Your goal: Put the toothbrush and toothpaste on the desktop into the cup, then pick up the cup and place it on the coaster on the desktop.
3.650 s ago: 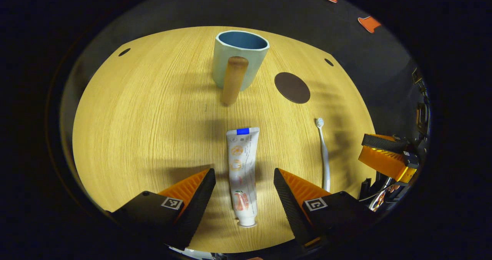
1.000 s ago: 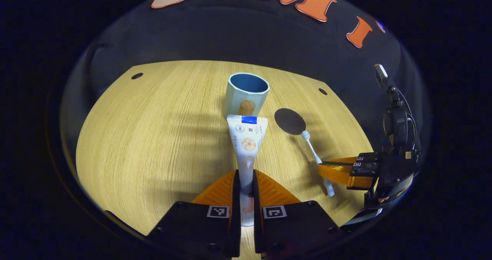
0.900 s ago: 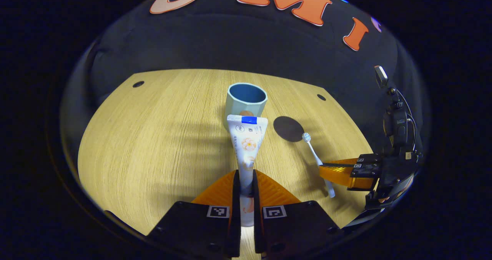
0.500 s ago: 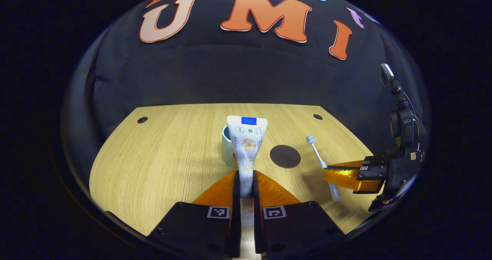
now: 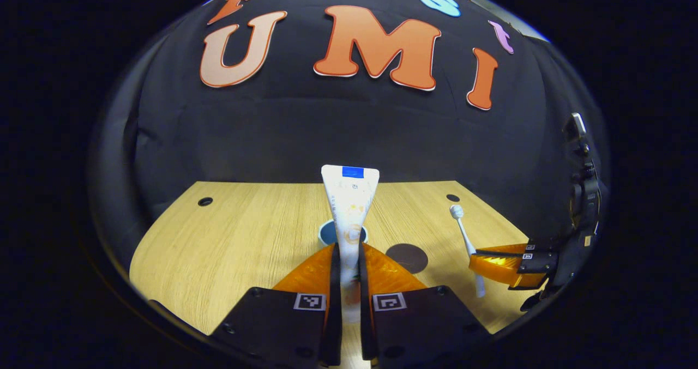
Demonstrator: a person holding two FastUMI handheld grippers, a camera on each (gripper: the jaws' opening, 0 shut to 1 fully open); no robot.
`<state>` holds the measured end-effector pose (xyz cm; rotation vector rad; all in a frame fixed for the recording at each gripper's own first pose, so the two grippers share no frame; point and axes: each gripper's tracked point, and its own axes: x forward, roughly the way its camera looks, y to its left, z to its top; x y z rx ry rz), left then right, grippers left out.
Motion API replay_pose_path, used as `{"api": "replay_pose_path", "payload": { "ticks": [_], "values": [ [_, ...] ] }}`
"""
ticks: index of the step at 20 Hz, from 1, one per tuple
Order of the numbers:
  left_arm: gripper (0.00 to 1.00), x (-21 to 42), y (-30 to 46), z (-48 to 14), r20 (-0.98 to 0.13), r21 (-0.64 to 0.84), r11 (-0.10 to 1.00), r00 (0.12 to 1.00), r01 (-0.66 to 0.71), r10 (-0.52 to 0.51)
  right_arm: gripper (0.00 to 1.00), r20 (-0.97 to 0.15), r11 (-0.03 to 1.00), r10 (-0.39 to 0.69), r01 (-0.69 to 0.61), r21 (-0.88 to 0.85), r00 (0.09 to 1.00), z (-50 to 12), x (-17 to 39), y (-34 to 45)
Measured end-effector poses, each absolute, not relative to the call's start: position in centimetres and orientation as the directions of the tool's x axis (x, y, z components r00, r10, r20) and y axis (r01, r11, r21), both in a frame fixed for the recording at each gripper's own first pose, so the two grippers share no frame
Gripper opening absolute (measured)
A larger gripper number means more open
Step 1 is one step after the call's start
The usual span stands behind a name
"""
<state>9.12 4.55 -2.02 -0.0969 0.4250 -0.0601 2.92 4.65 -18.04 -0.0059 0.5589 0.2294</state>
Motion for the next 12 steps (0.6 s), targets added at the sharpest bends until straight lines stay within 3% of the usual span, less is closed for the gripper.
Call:
{"api": "replay_pose_path", "payload": {
  "ticks": [5, 12],
  "values": [
    [0.18, 12.5, 5.1, 0.9, -0.265, -0.112, 0.993, 0.962, 0.039, -0.068, 0.06, -0.449, 0.962, 0.273, -0.253, 0.105, 0.851, -16.8, 4.5, 5.5],
    [0.18, 17.1, 5.4, 2.8, -0.105, -0.154, 0.987, 0.992, 0.052, -0.069, 0.06, -0.352, 0.961, 0.276, -0.264, 0.082, 0.894, -15.1, 6.1, 4.9]
  ]
}}
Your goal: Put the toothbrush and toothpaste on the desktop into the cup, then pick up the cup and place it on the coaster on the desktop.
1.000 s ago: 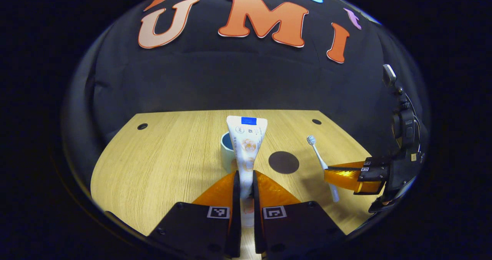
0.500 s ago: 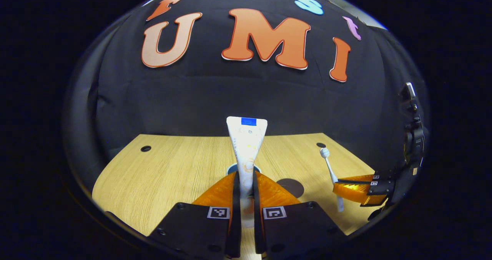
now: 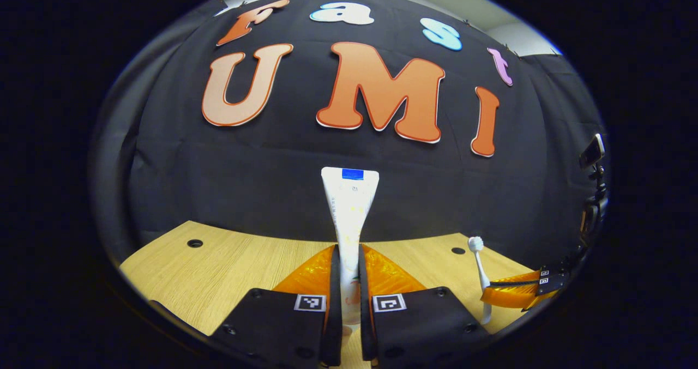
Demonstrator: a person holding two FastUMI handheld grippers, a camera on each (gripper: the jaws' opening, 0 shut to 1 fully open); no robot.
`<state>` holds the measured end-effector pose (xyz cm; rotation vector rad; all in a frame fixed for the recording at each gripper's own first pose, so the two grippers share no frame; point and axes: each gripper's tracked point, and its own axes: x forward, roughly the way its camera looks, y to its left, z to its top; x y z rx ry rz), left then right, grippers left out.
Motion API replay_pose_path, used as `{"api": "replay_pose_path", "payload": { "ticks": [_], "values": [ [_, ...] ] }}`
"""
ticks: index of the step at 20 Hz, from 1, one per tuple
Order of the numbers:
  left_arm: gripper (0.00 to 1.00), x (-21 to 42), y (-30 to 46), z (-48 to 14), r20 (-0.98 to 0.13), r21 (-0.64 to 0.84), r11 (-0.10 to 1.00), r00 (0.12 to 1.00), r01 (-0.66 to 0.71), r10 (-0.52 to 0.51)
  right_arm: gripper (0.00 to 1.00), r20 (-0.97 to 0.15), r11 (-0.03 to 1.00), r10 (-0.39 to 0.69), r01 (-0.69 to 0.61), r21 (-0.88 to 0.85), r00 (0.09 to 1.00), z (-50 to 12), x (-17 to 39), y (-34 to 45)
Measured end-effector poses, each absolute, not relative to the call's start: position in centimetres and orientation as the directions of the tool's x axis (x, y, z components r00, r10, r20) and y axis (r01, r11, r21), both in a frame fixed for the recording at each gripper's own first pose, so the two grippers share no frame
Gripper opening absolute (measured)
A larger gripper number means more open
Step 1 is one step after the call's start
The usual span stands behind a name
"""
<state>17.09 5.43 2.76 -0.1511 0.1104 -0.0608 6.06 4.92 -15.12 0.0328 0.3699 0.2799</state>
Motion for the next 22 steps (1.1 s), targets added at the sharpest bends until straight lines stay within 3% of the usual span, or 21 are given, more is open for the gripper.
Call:
{"api": "replay_pose_path", "payload": {
  "ticks": [6, 22],
  "values": [
    [0.17, 19.9, 5.4, 1.4, -0.072, -0.192, 0.979, 0.994, 0.067, -0.082, 0.05, -0.305, 0.963, 0.267, -0.258, 0.071, 0.914, -14.3, 6.9, 4.6],
    [0.22, 20.7, 5.0, -6.0, -0.226, -0.225, 0.972, 0.966, 0.073, -0.125, 0.05, -0.248, 0.963, 0.268, -0.247, 0.111, 0.931, -14.5, 8.5, 5.3]
  ]
}}
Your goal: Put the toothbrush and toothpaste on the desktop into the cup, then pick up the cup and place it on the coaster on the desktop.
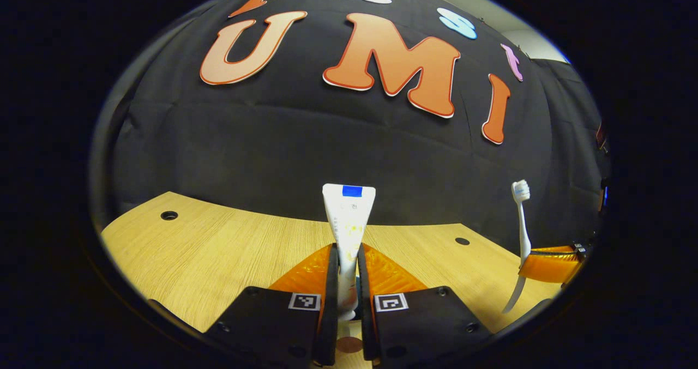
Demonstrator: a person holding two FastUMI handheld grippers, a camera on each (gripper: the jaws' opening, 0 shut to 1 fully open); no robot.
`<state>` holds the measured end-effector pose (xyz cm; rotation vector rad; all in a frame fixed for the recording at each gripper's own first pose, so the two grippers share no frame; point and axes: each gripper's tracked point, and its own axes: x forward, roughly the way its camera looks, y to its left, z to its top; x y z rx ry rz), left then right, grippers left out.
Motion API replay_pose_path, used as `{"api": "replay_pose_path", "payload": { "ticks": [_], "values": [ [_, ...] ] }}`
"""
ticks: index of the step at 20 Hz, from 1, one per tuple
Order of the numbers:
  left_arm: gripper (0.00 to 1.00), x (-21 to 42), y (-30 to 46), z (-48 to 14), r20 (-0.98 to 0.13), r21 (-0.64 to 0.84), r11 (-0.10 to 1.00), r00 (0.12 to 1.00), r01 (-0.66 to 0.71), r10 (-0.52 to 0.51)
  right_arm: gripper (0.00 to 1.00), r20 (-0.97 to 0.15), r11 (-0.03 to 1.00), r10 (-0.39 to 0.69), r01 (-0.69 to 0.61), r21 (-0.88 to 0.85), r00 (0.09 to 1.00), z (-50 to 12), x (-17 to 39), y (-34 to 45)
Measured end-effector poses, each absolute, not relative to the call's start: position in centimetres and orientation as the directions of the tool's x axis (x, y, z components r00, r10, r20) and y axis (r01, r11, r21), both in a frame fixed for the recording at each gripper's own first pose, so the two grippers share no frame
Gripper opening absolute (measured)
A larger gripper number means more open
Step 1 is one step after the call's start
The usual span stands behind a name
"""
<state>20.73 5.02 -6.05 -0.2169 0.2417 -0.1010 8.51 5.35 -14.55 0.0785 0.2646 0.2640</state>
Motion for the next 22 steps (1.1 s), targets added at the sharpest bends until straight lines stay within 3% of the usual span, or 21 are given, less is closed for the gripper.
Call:
{"api": "replay_pose_path", "payload": {
  "ticks": [6, 8, 9, 10, 11, 12, 13, 17, 22],
  "values": [
    [0.28, 19.2, 4.8, -7.5, -0.28, -0.246, 0.966, 0.948, 0.083, -0.152, 0.05, -0.212, 0.953, 0.289, -0.259, 0.158, 0.934, -14.2, 9.4, 6.7],
    [0.39, 18.7, 5.2, -6.8, -0.265, -0.244, 0.966, 0.952, 0.087, -0.153, 0.06, -0.185, 0.944, 0.304, -0.269, 0.192, 0.935, -13.7, 9.8, 7.3],
    [0.52, 18.5, 5.5, -6.5, -0.26, -0.241, 0.967, 0.954, 0.083, -0.147, 0.06, -0.171, 0.939, 0.312, -0.275, 0.209, 0.935, -13.5, 10.1, 7.8],
    [0.5, 18.1, 5.6, -6.3, -0.256, -0.241, 0.967, 0.956, 0.085, -0.147, 0.06, -0.155, 0.933, 0.32, -0.282, 0.223, 0.935, -13.2, 10.3, 8.1],
    [0.6, 17.8, 5.8, -6.1, -0.254, -0.24, 0.967, 0.956, 0.083, -0.145, 0.06, -0.137, 0.928, 0.325, -0.288, 0.235, 0.936, -12.8, 10.5, 8.5],
    [0.62, 17.4, 6.0, -6.0, -0.253, -0.237, 0.968, 0.957, 0.081, -0.142, 0.05, -0.116, 0.923, 0.332, -0.297, 0.243, 0.936, -12.4, 10.7, 8.8],
    [0.73, 17.1, 6.4, -5.7, -0.252, -0.229, 0.971, 0.959, 0.072, -0.13, 0.05, -0.091, 0.919, 0.337, -0.306, 0.25, 0.937, -11.9, 10.7, 9.0],
    [0.92, 15.5, 7.2, -5.0, -0.247, -0.174, 0.983, 0.963, 0.063, -0.105, 0.06, 0.003, 0.891, 0.362, -0.346, 0.295, 0.932, -10.0, 11.5, 10.0],
    [0.94, 13.4, 8.6, -4.5, -0.237, -0.152, 0.988, 0.969, 0.037, -0.072, 0.06, 0.076, 0.856, 0.37, -0.372, 0.36, 0.926, -8.9, 13.1, 10.8]
  ]
}}
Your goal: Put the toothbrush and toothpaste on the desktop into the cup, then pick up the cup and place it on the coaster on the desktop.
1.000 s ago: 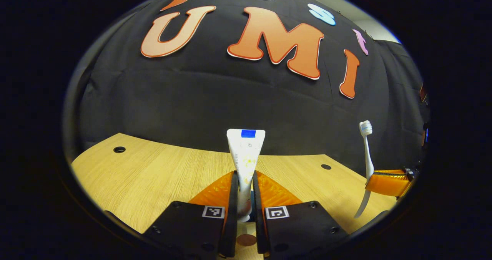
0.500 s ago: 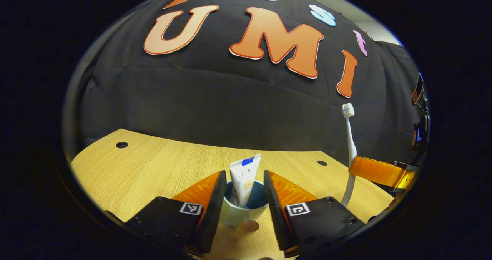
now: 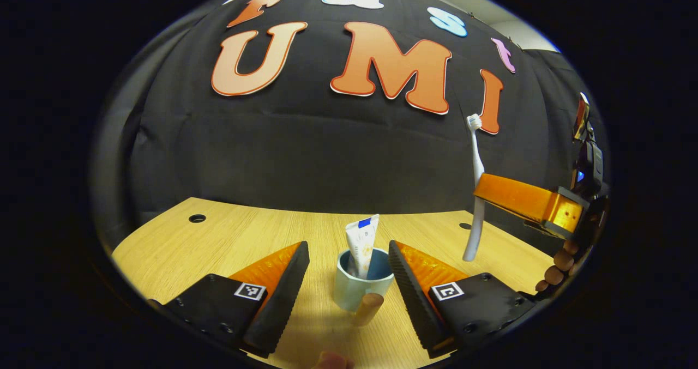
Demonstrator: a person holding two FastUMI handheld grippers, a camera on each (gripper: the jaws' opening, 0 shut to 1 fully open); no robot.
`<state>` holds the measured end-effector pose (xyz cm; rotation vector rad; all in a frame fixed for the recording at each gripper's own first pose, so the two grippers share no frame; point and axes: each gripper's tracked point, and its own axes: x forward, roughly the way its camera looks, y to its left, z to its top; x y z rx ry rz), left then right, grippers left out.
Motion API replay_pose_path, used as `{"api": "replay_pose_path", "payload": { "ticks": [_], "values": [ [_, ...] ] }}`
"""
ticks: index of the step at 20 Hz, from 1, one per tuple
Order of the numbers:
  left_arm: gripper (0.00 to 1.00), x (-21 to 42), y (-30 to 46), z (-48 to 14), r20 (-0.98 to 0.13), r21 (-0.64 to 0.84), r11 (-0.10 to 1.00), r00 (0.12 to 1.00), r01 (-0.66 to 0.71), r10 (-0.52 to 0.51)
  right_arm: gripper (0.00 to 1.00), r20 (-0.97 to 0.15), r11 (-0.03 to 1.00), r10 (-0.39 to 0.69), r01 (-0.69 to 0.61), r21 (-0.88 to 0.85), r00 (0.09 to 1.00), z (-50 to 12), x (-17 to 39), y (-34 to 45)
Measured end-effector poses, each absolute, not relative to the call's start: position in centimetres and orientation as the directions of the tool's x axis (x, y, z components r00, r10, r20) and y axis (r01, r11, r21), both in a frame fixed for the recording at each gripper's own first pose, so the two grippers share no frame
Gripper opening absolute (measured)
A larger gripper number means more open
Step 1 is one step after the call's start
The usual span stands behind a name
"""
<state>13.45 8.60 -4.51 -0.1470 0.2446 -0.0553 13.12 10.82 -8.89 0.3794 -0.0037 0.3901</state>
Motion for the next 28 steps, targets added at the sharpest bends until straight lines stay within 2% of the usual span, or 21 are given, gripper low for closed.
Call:
{"api": "replay_pose_path", "payload": {
  "ticks": [4, 9, 14, 19, 24, 28],
  "values": [
    [0.95, 12.6, 10.0, -4.8, -0.239, -0.139, 0.99, 0.97, 0.006, -0.04, 0.06, 0.118, 0.834, 0.369, -0.384, 0.396, 0.922, -8.9, 14.4, 11.5],
    [0.95, 11.4, 12.1, -6.3, -0.271, -0.132, 0.99, 0.962, -0.053, 0.015, 0.06, 0.106, 0.809, 0.374, -0.38, 0.448, 0.921, -11.3, 16.1, 12.5],
    [0.95, 10.2, 13.5, -7.3, -0.283, -0.14, 0.987, 0.958, -0.083, 0.041, 0.06, 0.142, 0.771, 0.361, -0.38, 0.511, 0.922, -11.6, 17.6, 13.9],
    [0.95, 9.6, 14.0, -7.5, -0.288, -0.139, 0.985, 0.956, -0.1, 0.057, 0.06, 0.117, 0.793, 0.359, -0.368, 0.485, 0.926, -13.7, 18.5, 15.3],
    [0.95, 9.2, 13.5, -7.5, -0.302, -0.137, 0.985, 0.952, -0.103, 0.057, 0.07, 0.037, 0.811, 0.373, -0.346, 0.472, 0.927, -16.6, 18.5, 15.8],
    [0.95, 9.5, 12.2, -5.5, -0.291, -0.08, 0.994, 0.956, -0.072, 0.045, 0.08, -0.028, 0.829, 0.41, -0.359, 0.429, 0.912, -17.9, 17.1, 16.0]
  ]
}}
